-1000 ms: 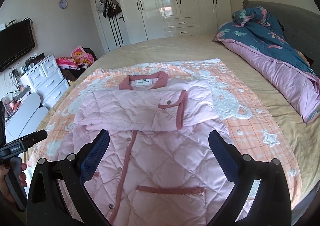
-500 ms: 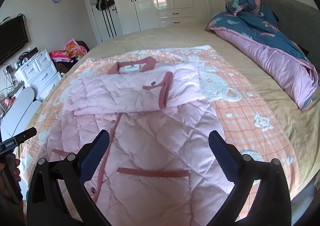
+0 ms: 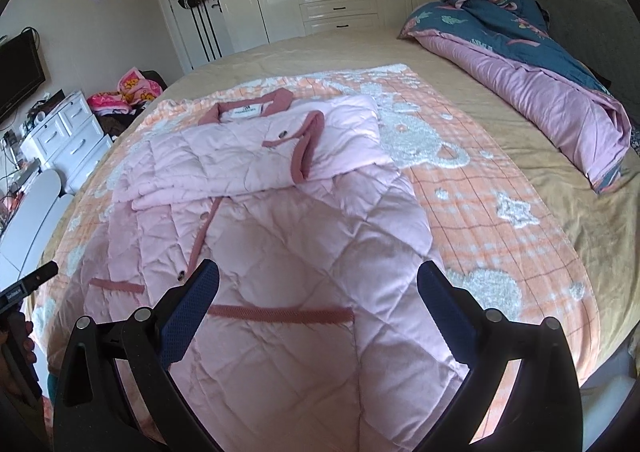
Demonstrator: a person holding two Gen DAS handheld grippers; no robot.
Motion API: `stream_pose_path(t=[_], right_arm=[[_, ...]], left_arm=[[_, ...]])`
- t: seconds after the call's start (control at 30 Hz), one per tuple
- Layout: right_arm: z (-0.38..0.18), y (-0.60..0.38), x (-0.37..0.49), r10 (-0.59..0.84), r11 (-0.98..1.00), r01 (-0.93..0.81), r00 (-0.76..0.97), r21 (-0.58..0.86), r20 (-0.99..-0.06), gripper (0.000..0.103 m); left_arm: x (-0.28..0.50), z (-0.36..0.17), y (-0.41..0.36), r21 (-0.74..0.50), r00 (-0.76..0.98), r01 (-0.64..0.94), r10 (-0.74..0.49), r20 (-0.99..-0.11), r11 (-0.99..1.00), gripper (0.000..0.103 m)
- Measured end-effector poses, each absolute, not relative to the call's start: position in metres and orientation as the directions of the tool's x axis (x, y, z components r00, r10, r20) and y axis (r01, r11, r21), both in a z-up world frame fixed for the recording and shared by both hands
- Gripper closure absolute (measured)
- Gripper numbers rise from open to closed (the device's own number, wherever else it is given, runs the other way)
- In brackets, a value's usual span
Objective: Fold large clothes
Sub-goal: 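Close both grippers on the ribbed hem of the jacket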
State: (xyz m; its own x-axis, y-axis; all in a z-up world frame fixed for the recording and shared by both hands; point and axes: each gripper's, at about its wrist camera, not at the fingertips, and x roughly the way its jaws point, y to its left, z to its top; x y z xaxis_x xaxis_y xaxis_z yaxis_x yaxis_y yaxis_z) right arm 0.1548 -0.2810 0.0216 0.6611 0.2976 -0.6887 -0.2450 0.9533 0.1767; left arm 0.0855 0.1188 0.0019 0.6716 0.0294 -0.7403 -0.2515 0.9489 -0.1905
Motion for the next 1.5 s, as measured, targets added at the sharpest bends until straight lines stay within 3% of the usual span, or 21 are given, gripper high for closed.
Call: stream_pose_path(t=[0.67, 1.17, 1.5], right_arm=[[-0.018, -0.313, 0.127, 0.253, 0.966, -0.195, 0.608, 0.166, -0.752, 0.004], [-0.032, -0.337, 0.104, 0.234, 0.971, -0.176, 0.582, 0.160, -0.779, 0.004], [-0.050, -0.360, 0.082, 0.258, 0.965, -0.176, 0.525, 0.193, -0.811, 0.004]], left_arm=[[0.040, -0.046, 0.155, -0.208, 0.594, -0.340, 0.038, -0.804, 0.917, 0.009], [0.008, -0.075, 0.164, -0.354, 0.586, -0.305, -0.118, -0.802, 0.884, 0.009], [-0.003, -0.067, 0.155, -0.326, 0.583, -0.260, -0.121, -0.803, 0.909, 0.033]])
